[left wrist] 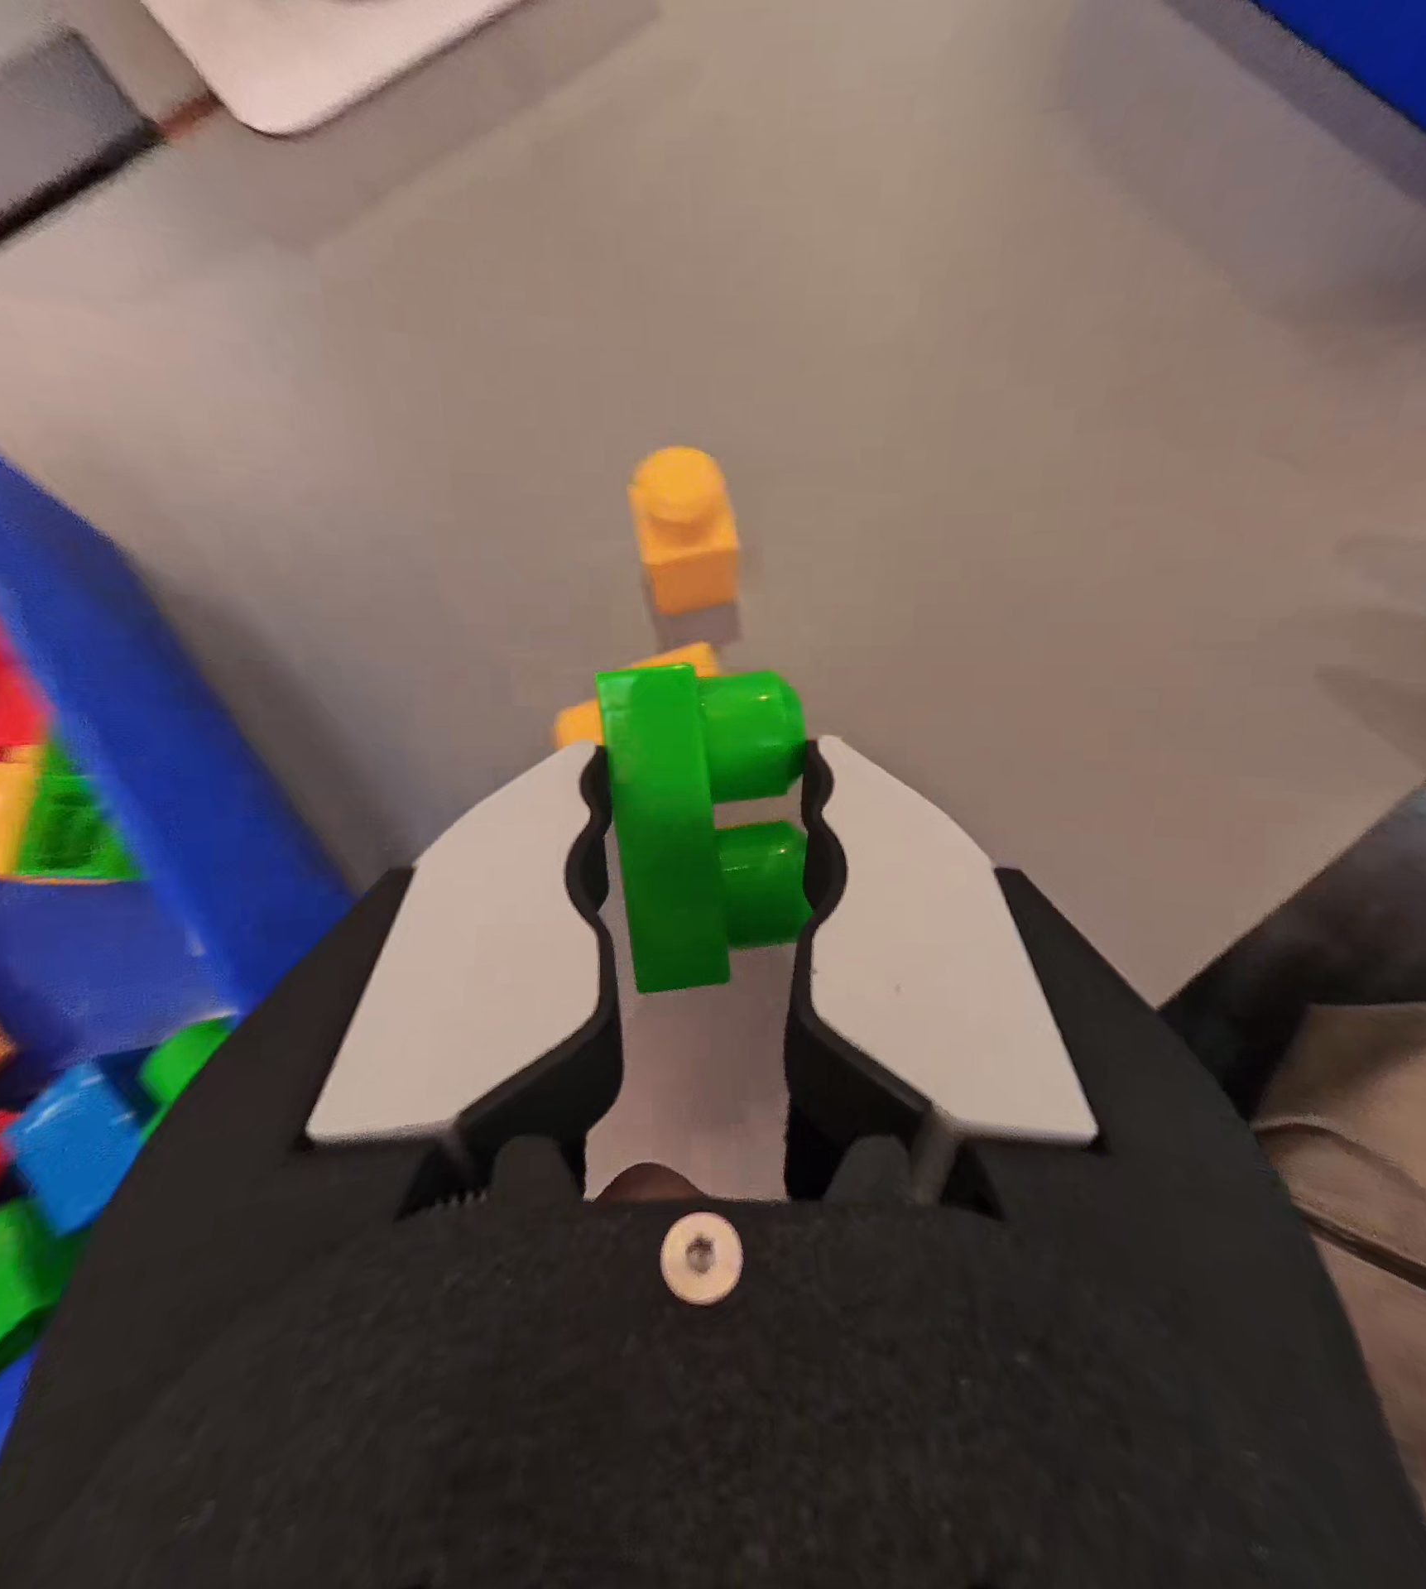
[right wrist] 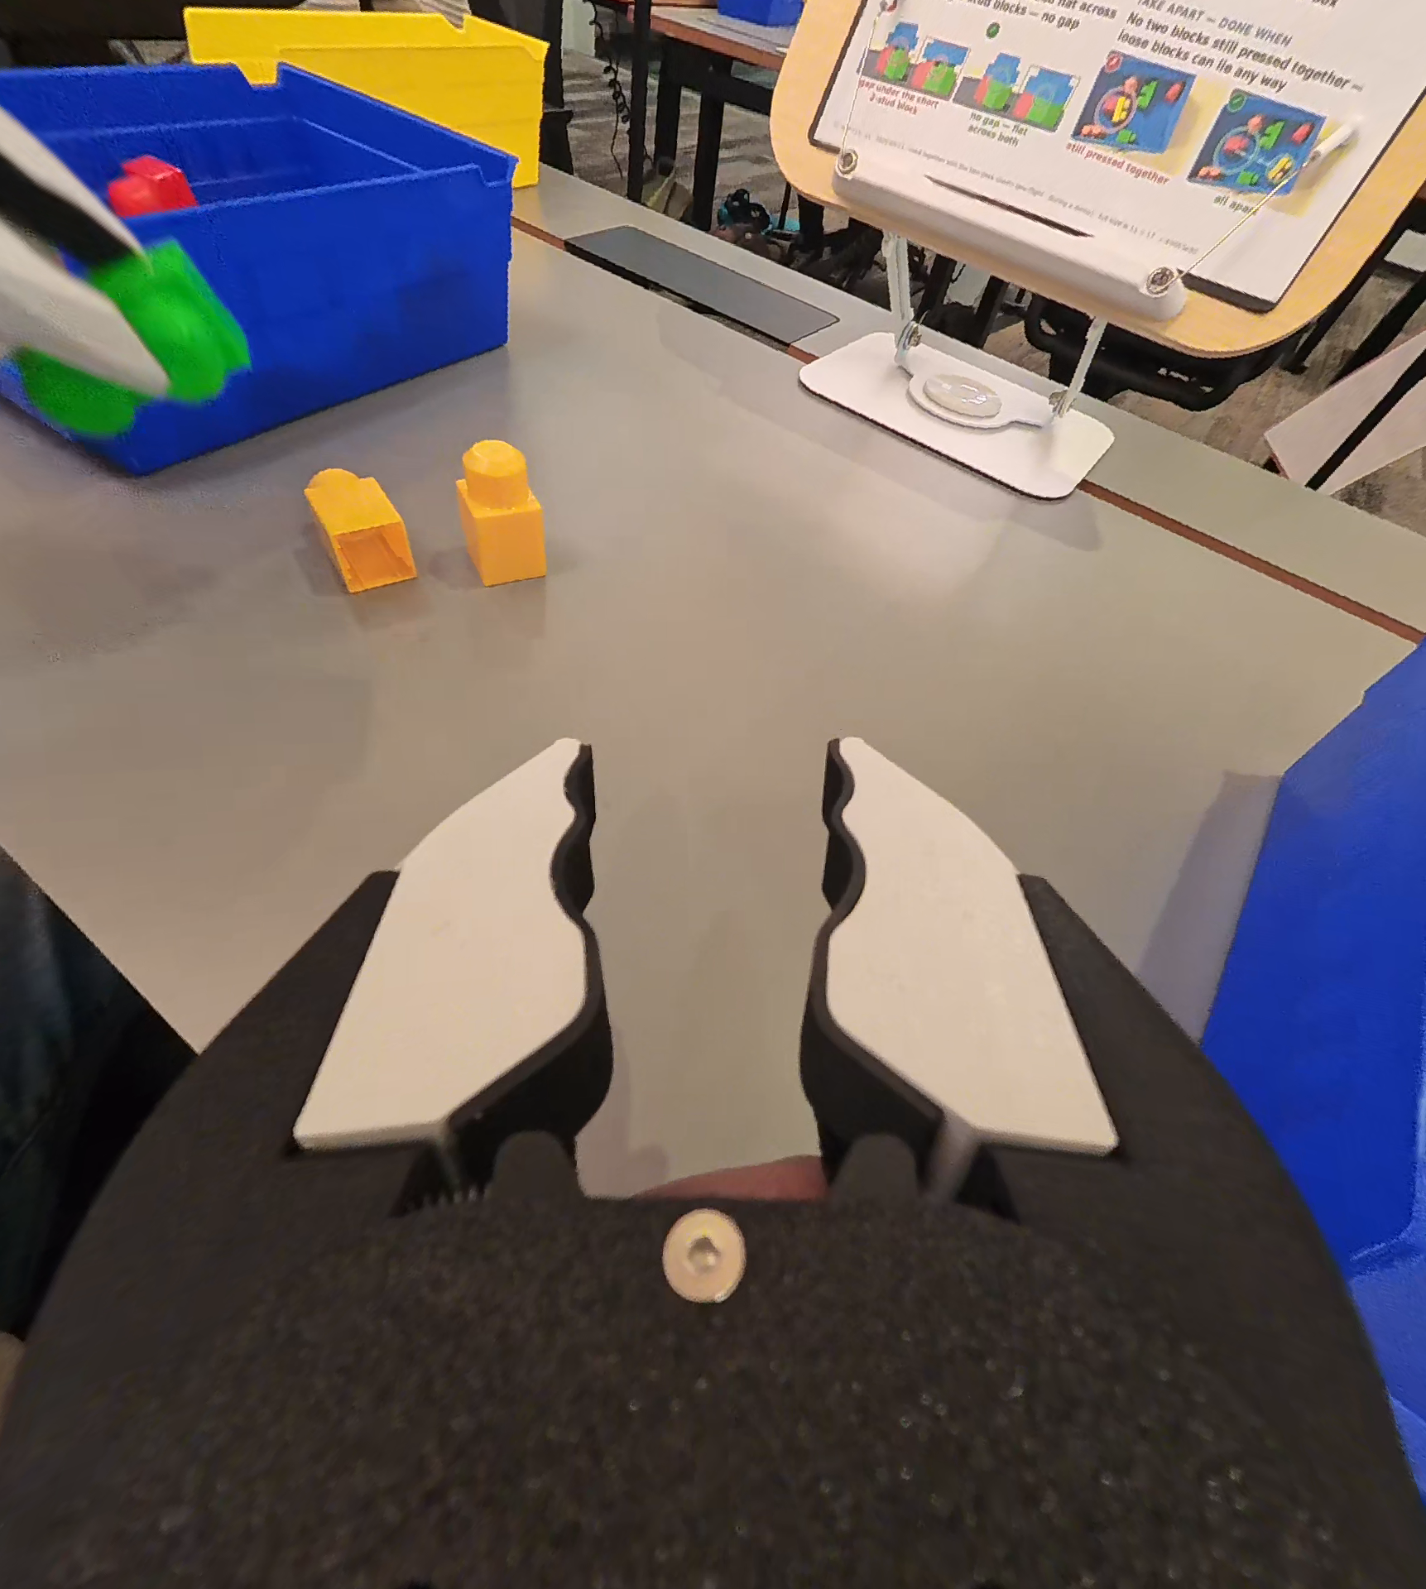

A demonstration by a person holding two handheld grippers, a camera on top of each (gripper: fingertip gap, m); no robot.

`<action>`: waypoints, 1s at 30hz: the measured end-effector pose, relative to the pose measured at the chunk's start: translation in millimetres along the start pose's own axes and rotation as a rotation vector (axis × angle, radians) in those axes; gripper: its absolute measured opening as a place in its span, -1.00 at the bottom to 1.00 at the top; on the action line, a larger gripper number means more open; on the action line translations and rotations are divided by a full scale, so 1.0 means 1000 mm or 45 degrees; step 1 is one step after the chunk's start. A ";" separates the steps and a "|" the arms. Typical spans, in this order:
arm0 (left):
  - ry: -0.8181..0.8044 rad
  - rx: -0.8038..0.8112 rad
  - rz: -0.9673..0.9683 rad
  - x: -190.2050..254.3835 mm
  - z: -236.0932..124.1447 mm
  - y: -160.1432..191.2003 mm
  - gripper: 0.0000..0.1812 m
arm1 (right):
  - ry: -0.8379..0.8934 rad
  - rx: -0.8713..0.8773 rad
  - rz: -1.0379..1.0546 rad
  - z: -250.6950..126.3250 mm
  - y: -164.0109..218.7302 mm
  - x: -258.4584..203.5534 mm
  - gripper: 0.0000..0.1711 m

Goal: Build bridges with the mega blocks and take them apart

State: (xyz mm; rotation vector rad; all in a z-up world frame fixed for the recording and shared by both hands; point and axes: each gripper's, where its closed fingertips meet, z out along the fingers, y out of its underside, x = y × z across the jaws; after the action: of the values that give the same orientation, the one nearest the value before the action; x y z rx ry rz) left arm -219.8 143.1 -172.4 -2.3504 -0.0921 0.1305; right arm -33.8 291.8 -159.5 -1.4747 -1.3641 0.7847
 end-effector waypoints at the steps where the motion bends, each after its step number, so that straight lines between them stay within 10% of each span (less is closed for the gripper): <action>1: 0.037 -0.008 0.003 0.013 0.008 0.003 -0.54 | 0.001 0.003 -0.001 -0.001 -0.001 0.000 -0.41; 16: 0.325 -0.357 0.119 0.099 0.155 -0.039 -0.53 | 0.011 0.005 0.005 -0.006 -0.001 0.006 -0.41; 30: 0.281 -0.279 0.212 0.116 0.172 -0.071 -0.38 | 0.011 -0.008 0.019 -0.006 0.003 0.011 -0.41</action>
State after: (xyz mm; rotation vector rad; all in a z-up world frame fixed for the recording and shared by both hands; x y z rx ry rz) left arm -127.9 325.8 -250.6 -2.5727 0.2079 -0.0622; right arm -25.4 301.9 -158.7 -1.4931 -1.3511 0.7834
